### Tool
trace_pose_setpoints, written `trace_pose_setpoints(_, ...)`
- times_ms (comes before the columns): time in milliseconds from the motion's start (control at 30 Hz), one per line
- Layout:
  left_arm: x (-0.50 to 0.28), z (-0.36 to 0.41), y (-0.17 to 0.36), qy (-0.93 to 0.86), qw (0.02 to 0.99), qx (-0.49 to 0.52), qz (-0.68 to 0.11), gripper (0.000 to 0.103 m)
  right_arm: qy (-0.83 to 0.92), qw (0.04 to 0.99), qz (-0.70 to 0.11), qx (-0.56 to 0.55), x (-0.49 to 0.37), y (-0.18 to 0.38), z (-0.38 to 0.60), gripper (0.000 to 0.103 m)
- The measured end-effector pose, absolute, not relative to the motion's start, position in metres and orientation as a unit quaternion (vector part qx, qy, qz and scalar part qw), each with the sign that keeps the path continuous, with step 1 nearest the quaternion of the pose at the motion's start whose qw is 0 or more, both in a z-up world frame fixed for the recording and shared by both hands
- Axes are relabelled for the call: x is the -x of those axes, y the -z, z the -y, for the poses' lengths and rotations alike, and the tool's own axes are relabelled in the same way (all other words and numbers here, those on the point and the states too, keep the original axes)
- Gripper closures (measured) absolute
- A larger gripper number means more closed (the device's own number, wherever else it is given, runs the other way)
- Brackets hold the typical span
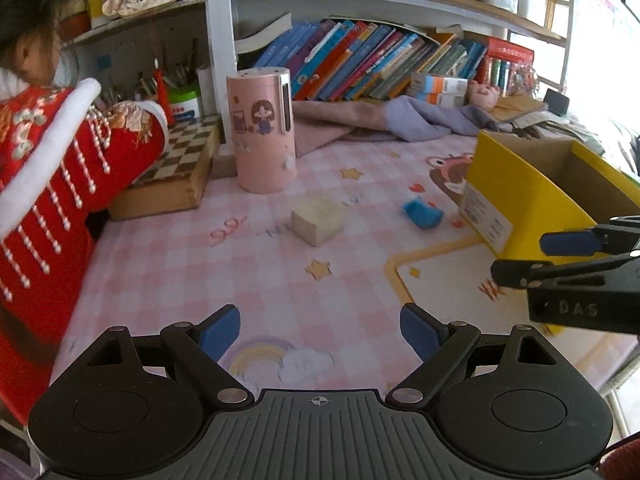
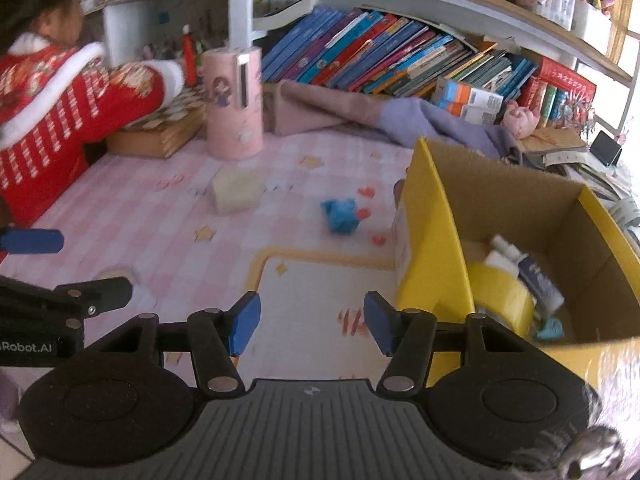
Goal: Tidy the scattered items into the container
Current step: 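Grasp the cream block with the left gripper while the right gripper grasps the blue bagged toy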
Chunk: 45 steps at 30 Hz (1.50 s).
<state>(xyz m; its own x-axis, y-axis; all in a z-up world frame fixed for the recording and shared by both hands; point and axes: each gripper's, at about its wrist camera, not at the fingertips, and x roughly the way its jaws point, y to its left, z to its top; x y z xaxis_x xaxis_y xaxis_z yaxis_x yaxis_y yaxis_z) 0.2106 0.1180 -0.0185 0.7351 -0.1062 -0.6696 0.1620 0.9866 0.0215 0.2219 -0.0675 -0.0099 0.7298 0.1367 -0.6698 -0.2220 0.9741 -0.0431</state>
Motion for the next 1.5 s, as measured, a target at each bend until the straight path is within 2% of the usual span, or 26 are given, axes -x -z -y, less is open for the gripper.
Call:
trace_pose_setpoints(400, -0.279, -0.115, 0.034, 0.072, 0.935, -0.077, -0.340, 0.014, -0.073, 0.935, -0.346, 0.022, -0.297, 0.008, 0.056, 0.047)
trace_pose_setpoints(1200, -0.374, -0.100, 0.080, 0.120, 0.919, -0.081, -0.367, 0.016, -0.029, 0.903, -0.425, 0.050, -0.405, 0.058, 0.042, 0.047)
trace_pose_setpoints(1400, -0.385, -0.097, 0.087, 0.131, 0.913, -0.089, -0.377, 0.023, -0.031, 0.896, -0.441, 0.053, -0.412, 0.066, 0.042, 0.048)
trace_pose_setpoints(1500, -0.386, -0.098, 0.091, 0.139, 0.909, -0.085, -0.384, 0.040, -0.029, 0.892, -0.448, 0.045, -0.414, 0.070, 0.043, 0.048)
